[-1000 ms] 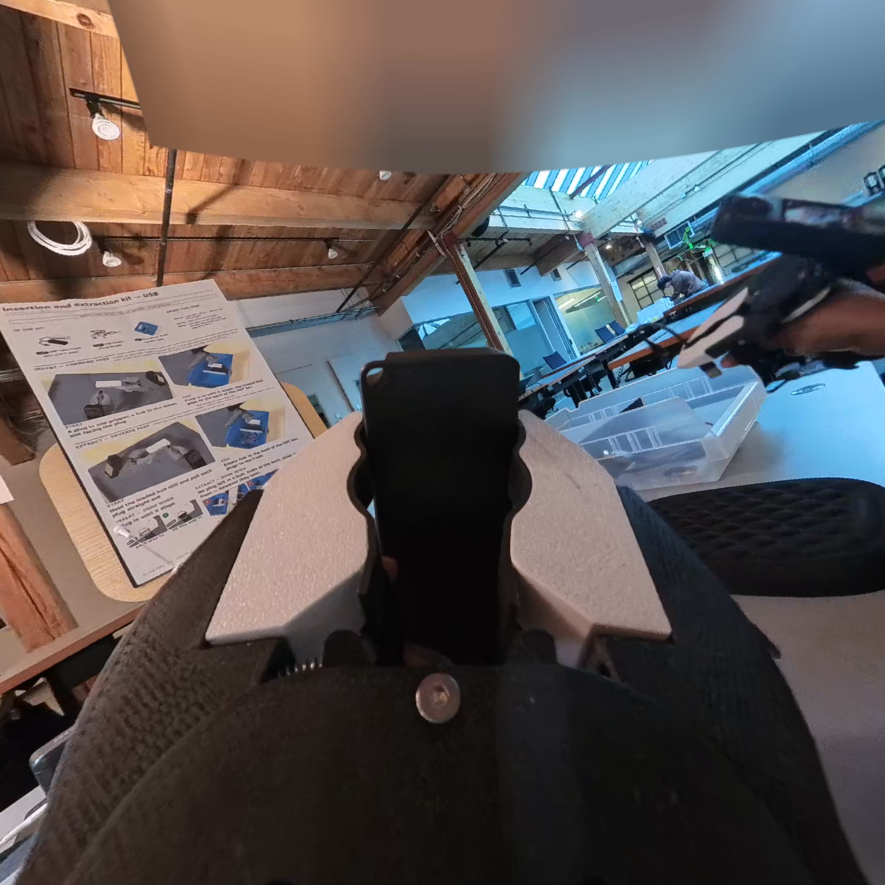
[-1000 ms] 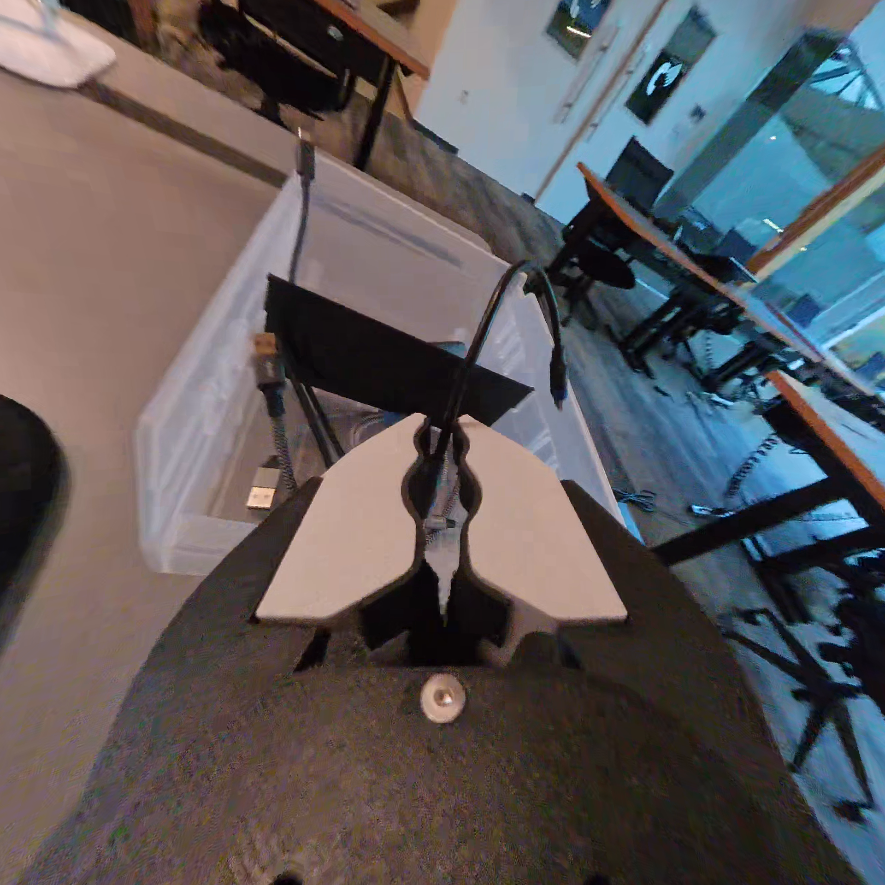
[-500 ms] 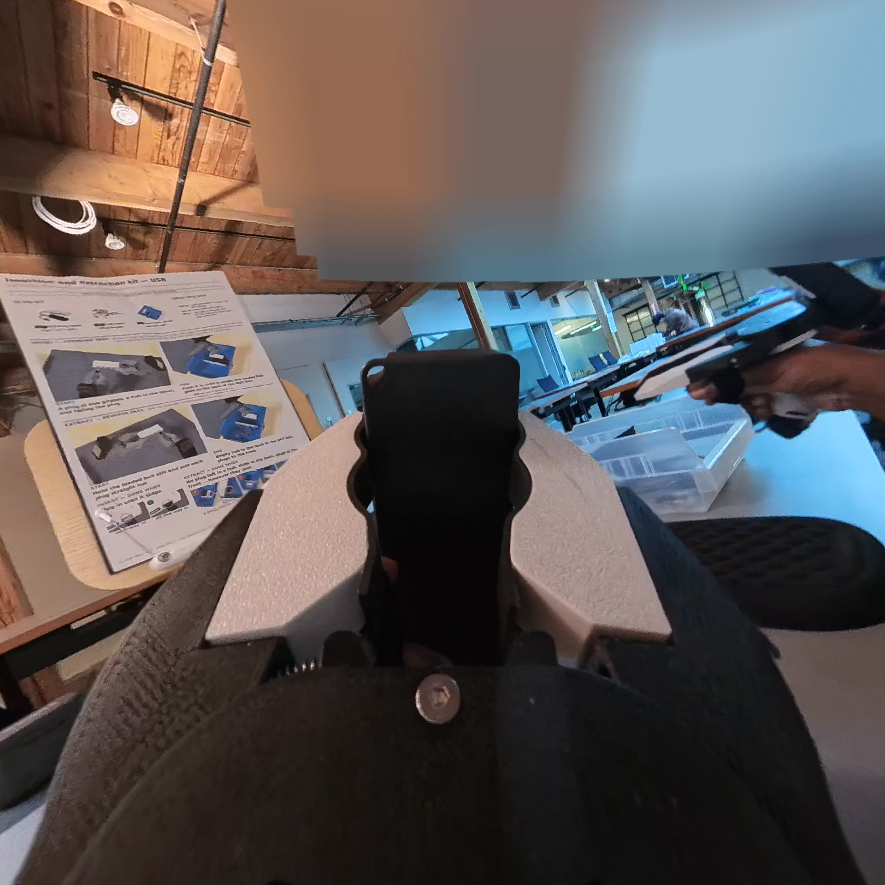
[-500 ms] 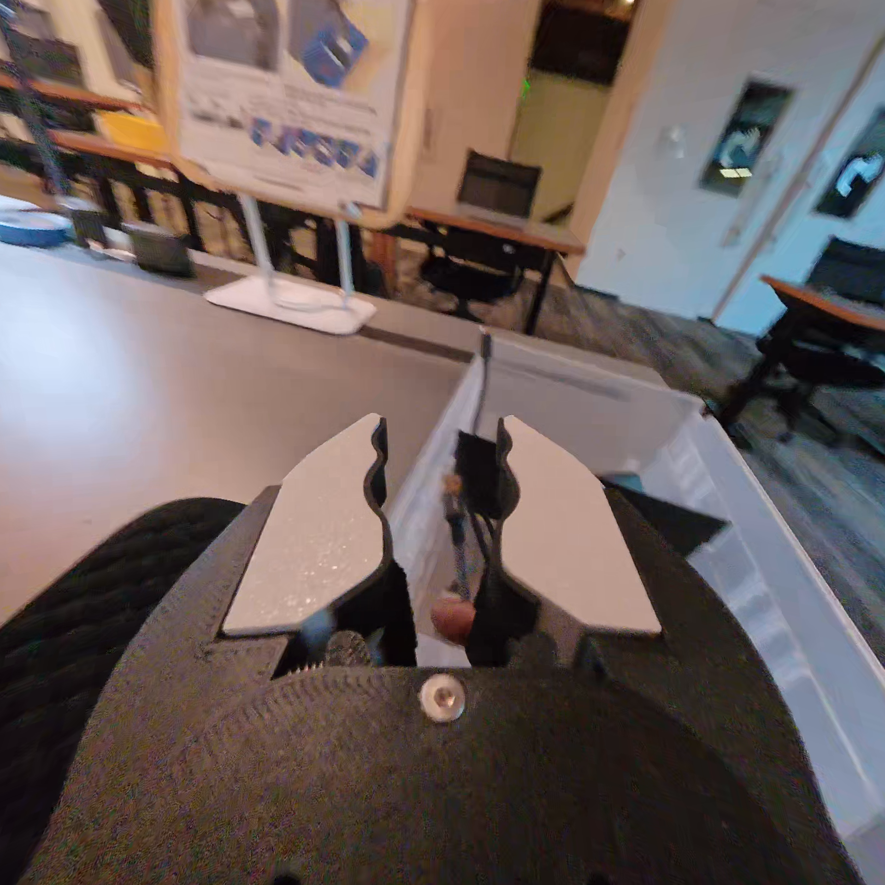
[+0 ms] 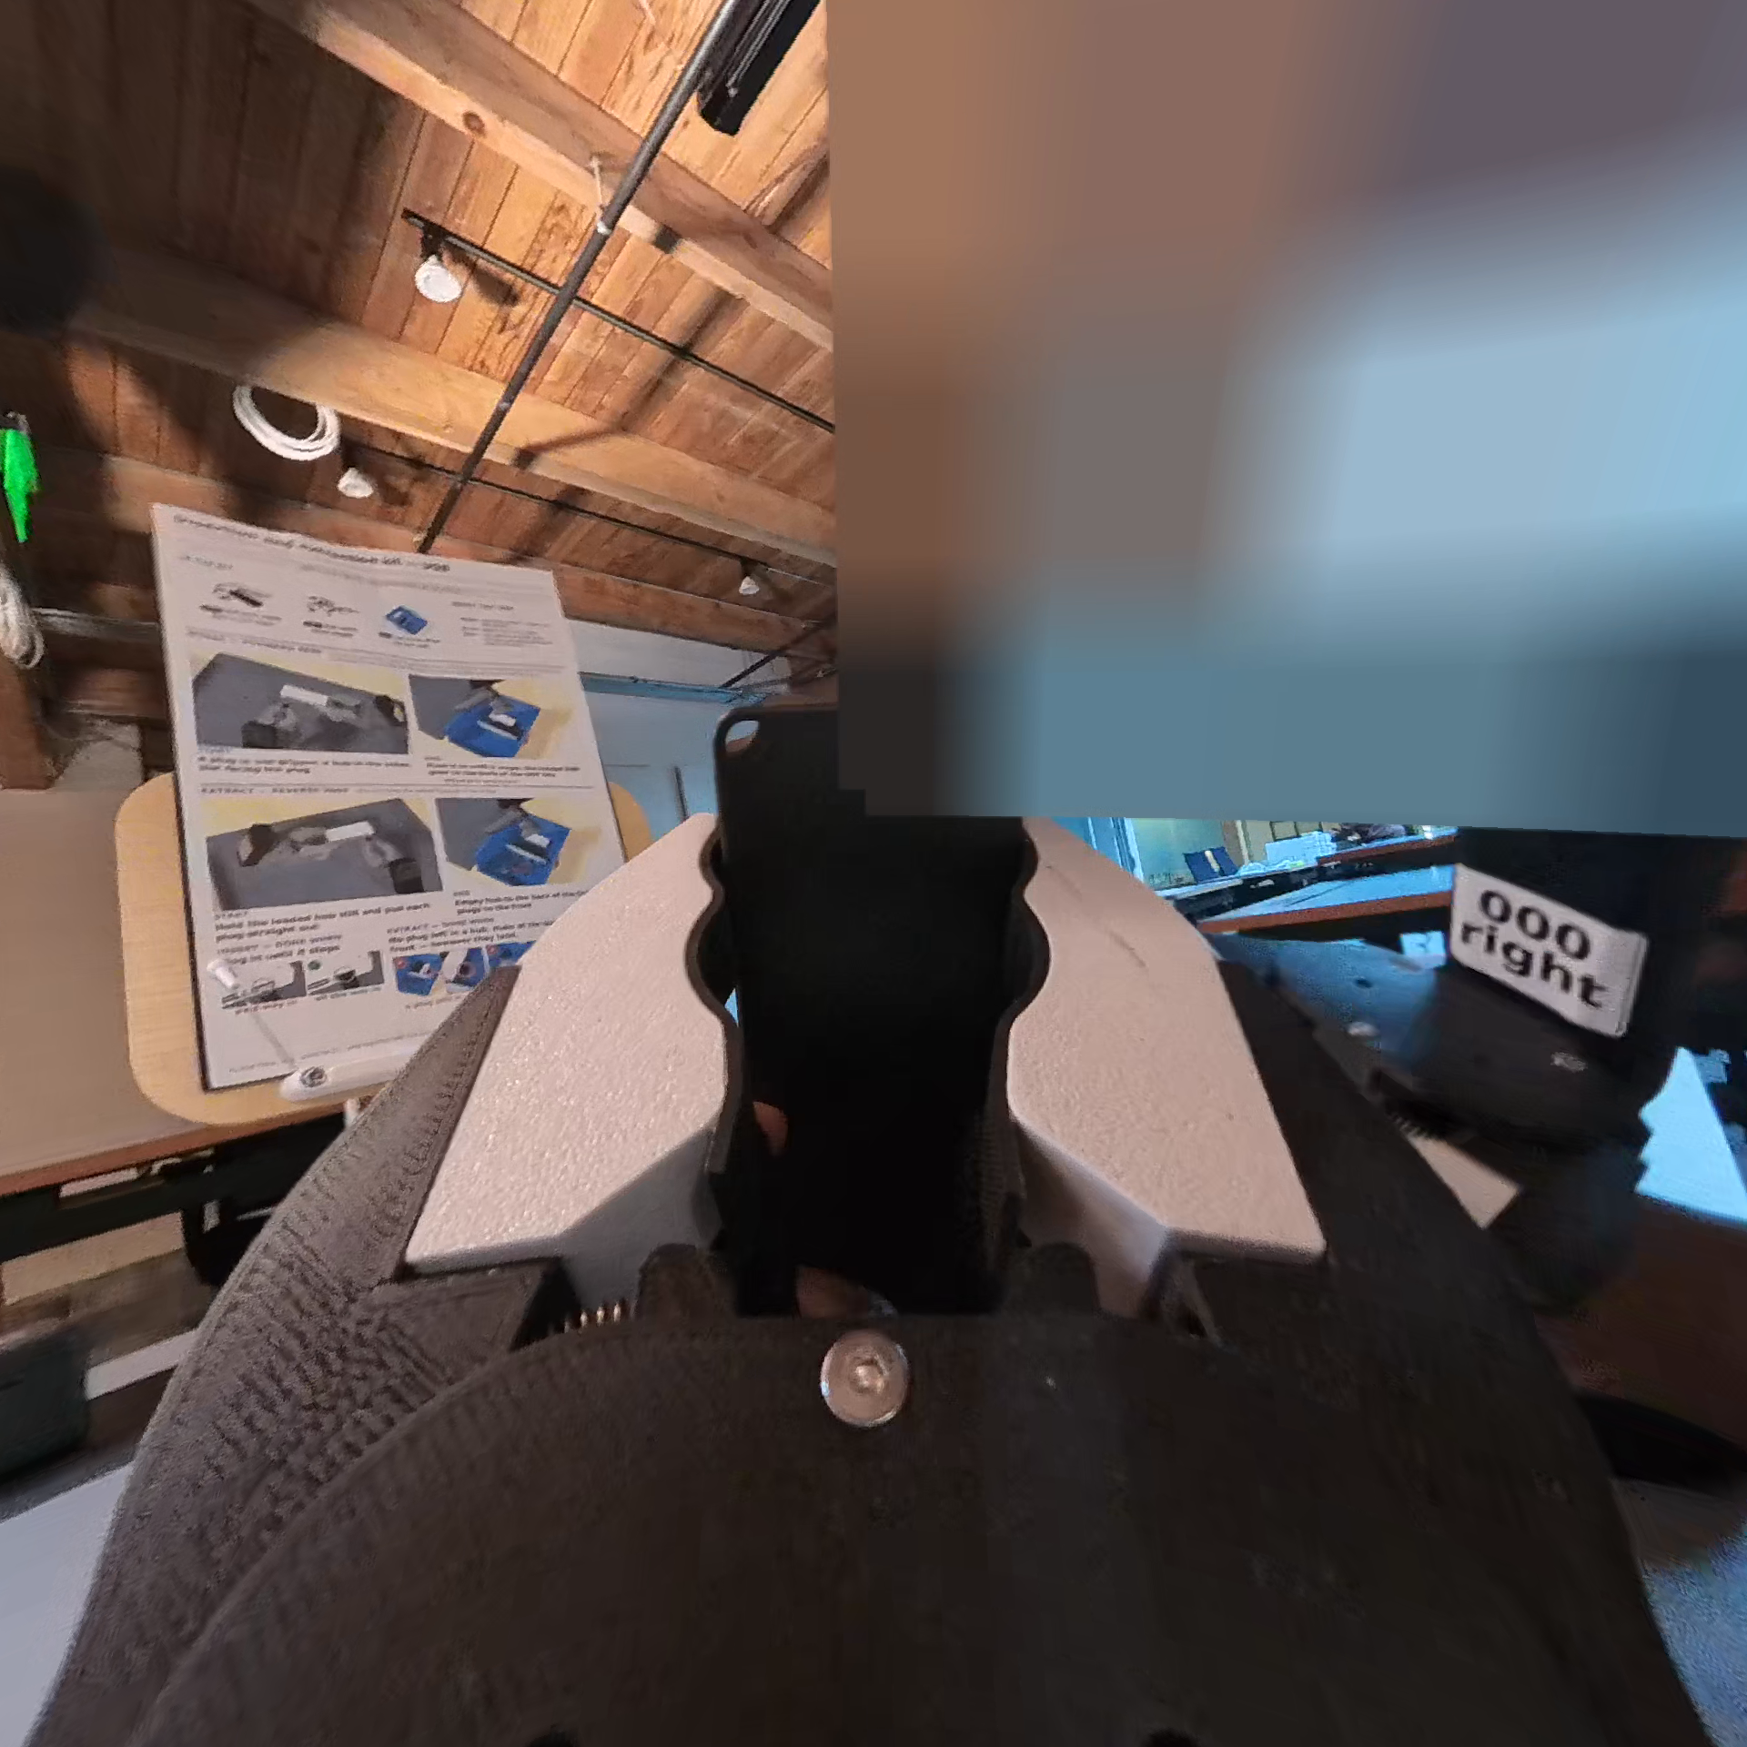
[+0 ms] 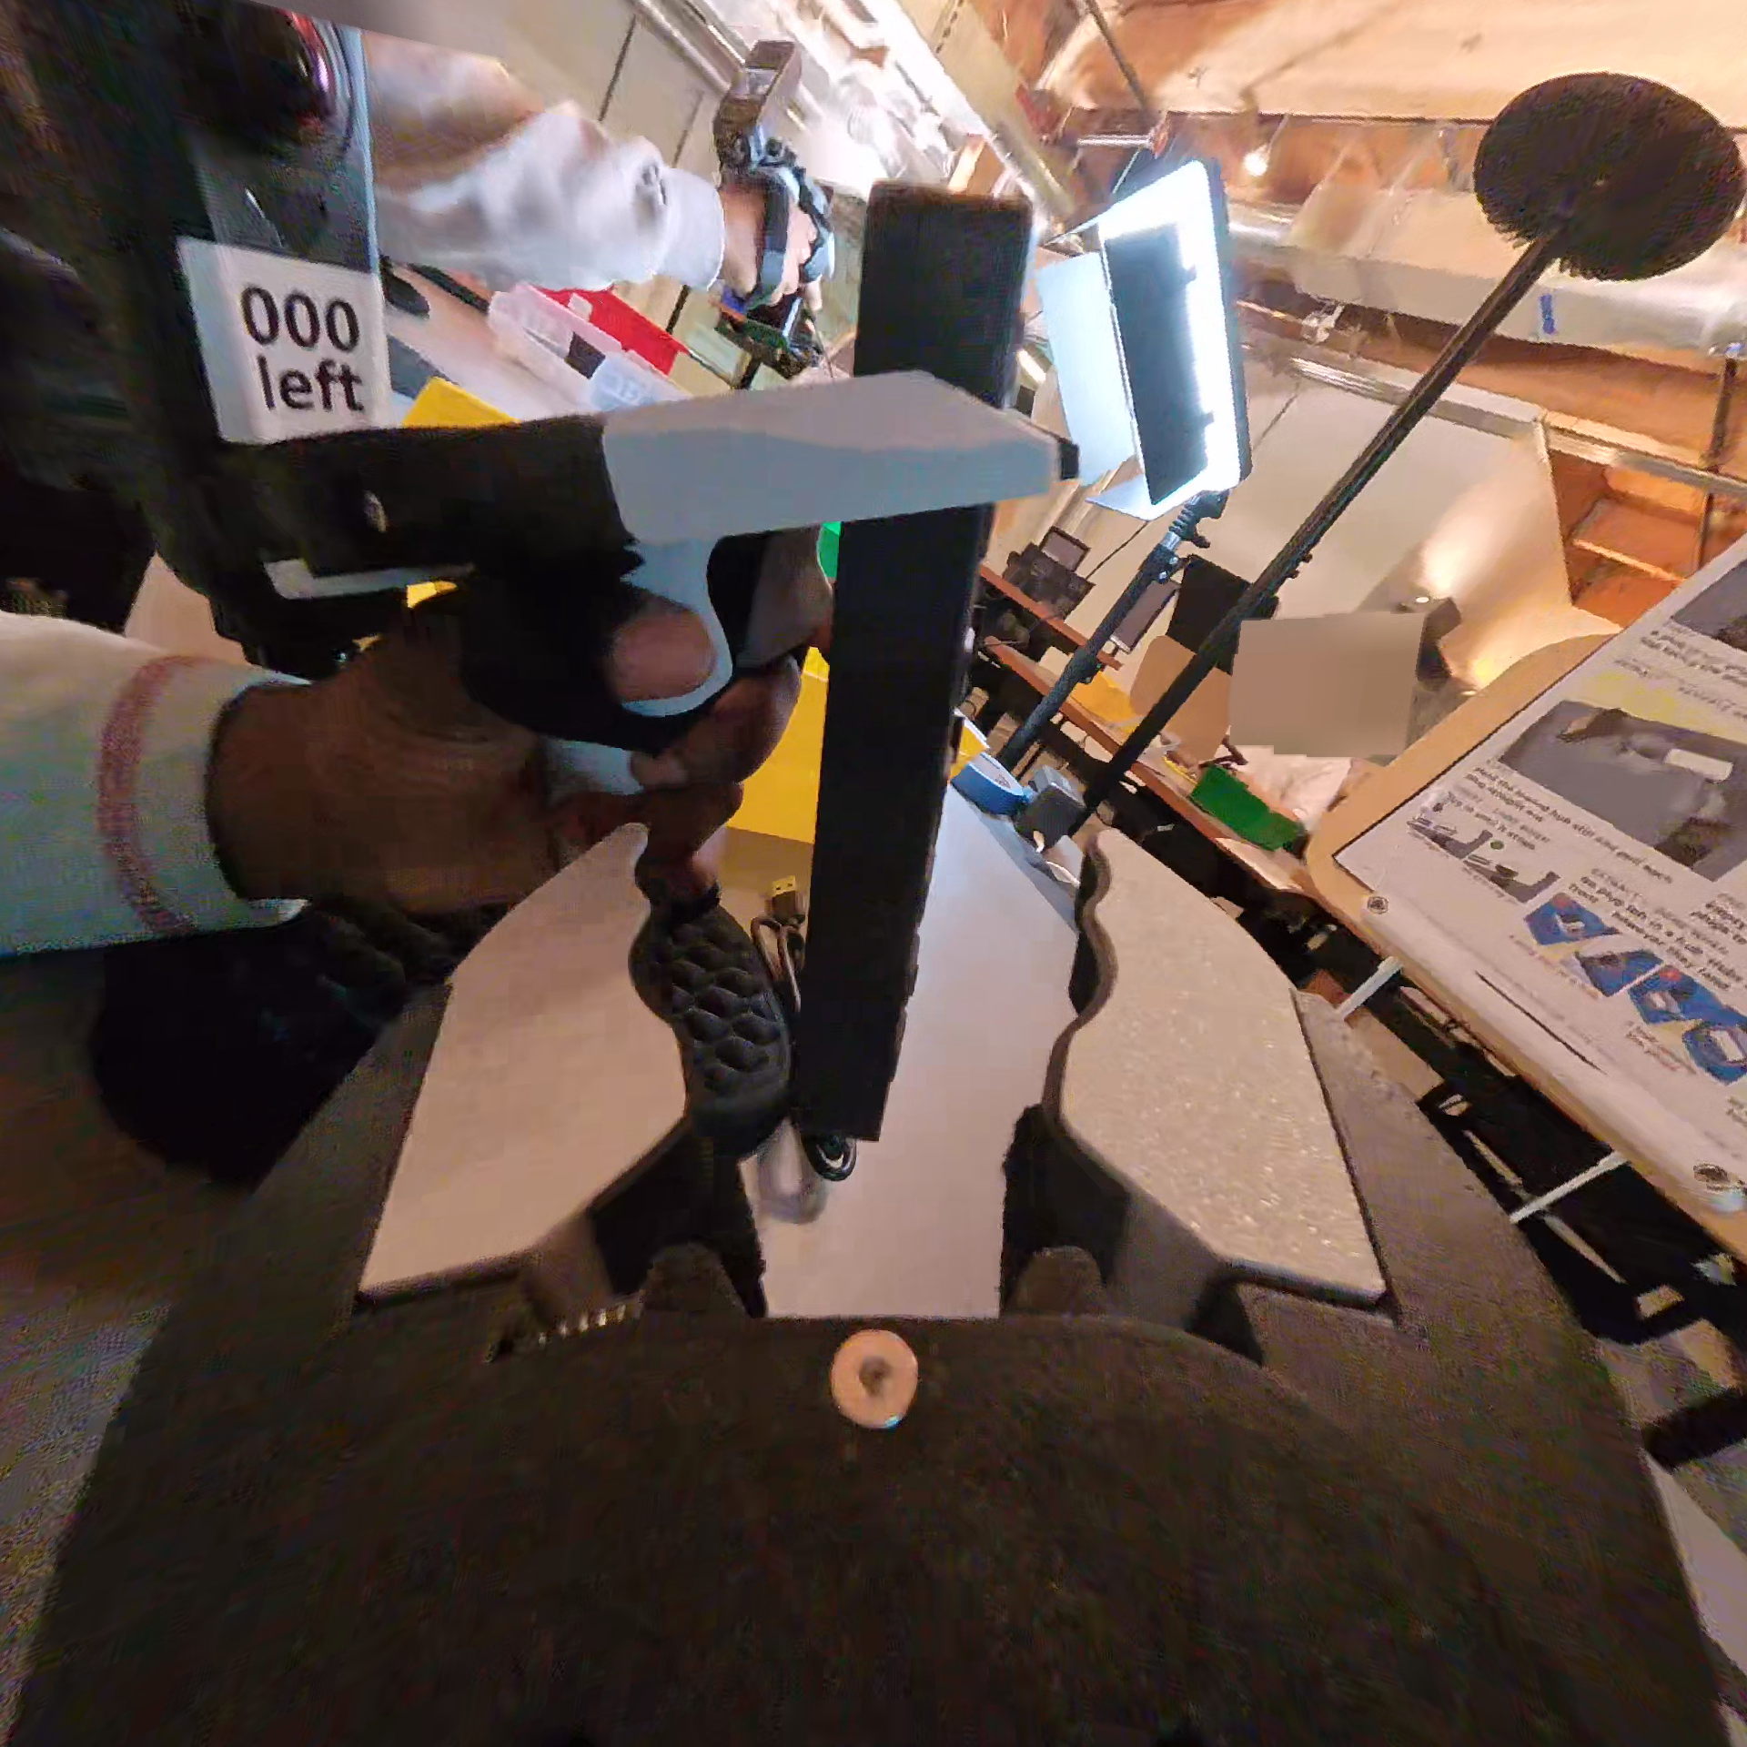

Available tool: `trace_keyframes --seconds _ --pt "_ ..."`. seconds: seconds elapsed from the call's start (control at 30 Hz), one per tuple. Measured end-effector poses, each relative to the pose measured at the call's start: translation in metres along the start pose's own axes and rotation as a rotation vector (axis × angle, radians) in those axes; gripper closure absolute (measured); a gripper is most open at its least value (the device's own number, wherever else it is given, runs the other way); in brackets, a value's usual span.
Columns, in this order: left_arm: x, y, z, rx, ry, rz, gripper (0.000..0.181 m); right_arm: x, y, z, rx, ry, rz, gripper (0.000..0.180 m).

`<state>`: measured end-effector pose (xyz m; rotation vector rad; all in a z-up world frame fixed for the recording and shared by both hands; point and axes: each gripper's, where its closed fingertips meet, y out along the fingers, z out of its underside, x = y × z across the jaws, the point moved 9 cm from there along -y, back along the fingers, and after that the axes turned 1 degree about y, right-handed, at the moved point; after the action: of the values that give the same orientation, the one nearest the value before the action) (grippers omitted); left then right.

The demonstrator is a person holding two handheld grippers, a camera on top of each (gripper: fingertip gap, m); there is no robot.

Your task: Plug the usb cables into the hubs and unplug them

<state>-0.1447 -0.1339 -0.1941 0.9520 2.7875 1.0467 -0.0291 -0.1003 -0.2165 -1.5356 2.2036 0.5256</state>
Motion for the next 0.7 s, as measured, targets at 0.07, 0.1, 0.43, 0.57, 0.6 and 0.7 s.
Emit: trace_keyframes --seconds 0.07,0.1,0.43,0.57,0.6,0.7 --pt "-0.01 0.001 0.001 -0.006 0.012 0.058 0.125 0.005 0.004 0.001 0.042 -0.107 0.07 0.134" --pt "-0.017 0.002 0.002 0.0 0.036 0.096 0.125 0.006 0.003 0.001 0.079 -0.191 0.099 0.149" --pt "-0.017 0.013 0.019 0.005 0.056 0.099 0.088 -0.07 -0.092 -0.034 0.006 -0.468 0.535 0.155" --pt "-0.021 0.015 0.023 0.044 0.168 0.085 0.09 -0.12 -0.143 -0.07 -0.029 -0.596 0.726 0.154" --pt "-0.023 0.016 0.025 0.059 0.202 0.087 0.091 -0.134 -0.157 -0.078 -0.044 -0.615 0.778 0.155" --pt "-0.028 0.018 0.03 0.1 0.28 0.106 0.092 -0.172 -0.197 -0.098 -0.159 -0.591 0.901 0.155"
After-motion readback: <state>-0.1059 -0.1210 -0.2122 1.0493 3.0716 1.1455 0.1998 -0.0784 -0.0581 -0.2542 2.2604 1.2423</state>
